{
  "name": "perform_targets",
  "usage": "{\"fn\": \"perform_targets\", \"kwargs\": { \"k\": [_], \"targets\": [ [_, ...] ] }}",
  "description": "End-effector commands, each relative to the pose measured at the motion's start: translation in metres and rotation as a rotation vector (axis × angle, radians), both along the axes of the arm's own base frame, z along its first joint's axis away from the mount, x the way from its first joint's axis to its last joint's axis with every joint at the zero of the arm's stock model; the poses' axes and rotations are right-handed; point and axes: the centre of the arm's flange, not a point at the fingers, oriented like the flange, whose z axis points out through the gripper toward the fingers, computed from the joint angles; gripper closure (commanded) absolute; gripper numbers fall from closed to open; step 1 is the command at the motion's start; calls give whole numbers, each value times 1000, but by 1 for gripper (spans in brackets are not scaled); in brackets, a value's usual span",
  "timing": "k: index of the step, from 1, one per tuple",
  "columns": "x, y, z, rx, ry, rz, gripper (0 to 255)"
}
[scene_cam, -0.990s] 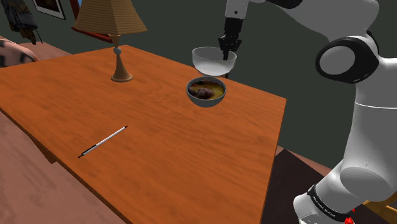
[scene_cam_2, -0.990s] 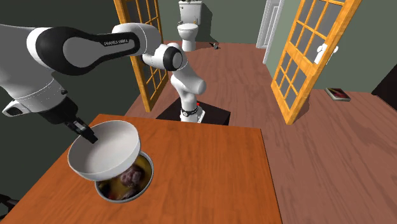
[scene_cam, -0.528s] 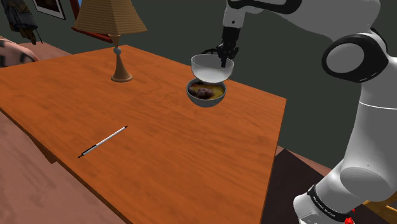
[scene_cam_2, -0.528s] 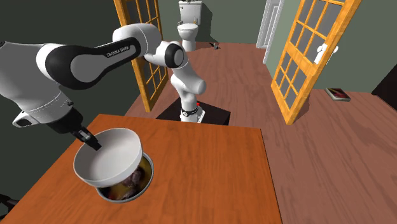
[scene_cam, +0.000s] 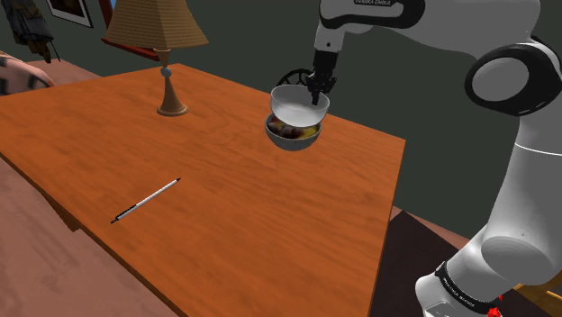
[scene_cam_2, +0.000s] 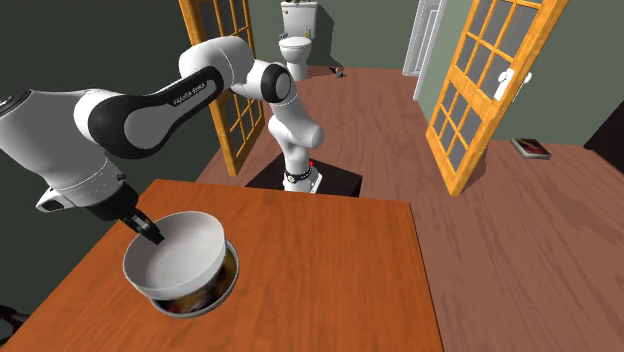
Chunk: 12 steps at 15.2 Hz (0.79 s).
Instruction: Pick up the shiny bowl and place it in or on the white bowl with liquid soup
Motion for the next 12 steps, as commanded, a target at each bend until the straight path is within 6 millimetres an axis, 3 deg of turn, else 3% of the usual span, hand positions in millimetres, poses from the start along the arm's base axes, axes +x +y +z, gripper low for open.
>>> {"fn": "perform_targets", "kwargs": {
  "k": [1, 6, 7, 12],
  "targets": [
    [1, 4, -6, 3, 9, 4, 255],
    [1, 4, -6, 3, 9, 4, 255],
    [2, 4, -6, 3, 9, 4, 0],
    [1, 4, -6, 3, 9, 4, 0]
  ]
}}
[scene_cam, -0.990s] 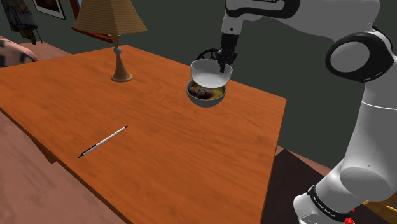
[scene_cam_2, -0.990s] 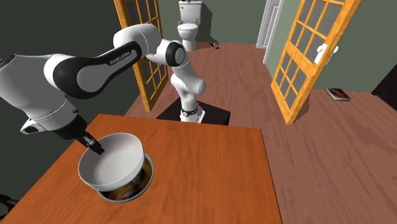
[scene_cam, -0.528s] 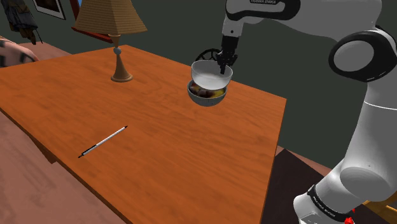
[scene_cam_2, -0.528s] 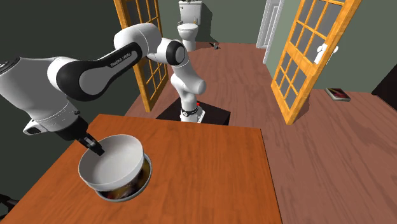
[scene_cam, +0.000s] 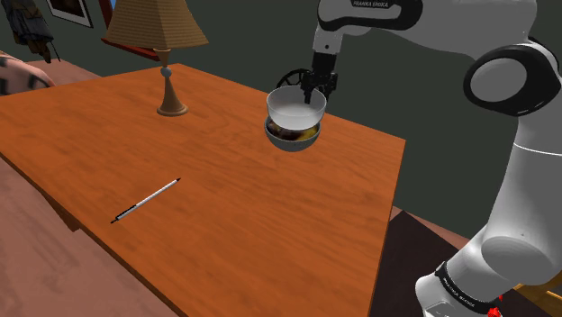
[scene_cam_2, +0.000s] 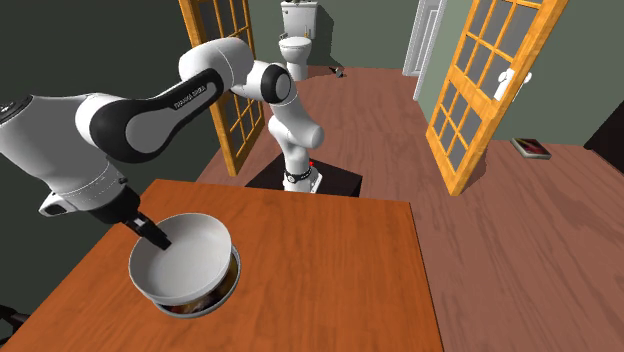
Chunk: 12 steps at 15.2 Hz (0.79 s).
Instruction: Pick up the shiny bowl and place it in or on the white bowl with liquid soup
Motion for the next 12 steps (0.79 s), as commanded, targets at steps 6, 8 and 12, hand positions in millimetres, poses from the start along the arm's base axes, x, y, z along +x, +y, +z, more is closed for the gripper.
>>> {"fn": "perform_targets", "kwargs": {
  "k": [6, 8, 12],
  "targets": [
    [6, -5, 50, 0, 0, 0, 0],
    [6, -5, 50, 0, 0, 0, 0],
    [6, -5, 50, 0, 0, 0, 0]
  ]
}}
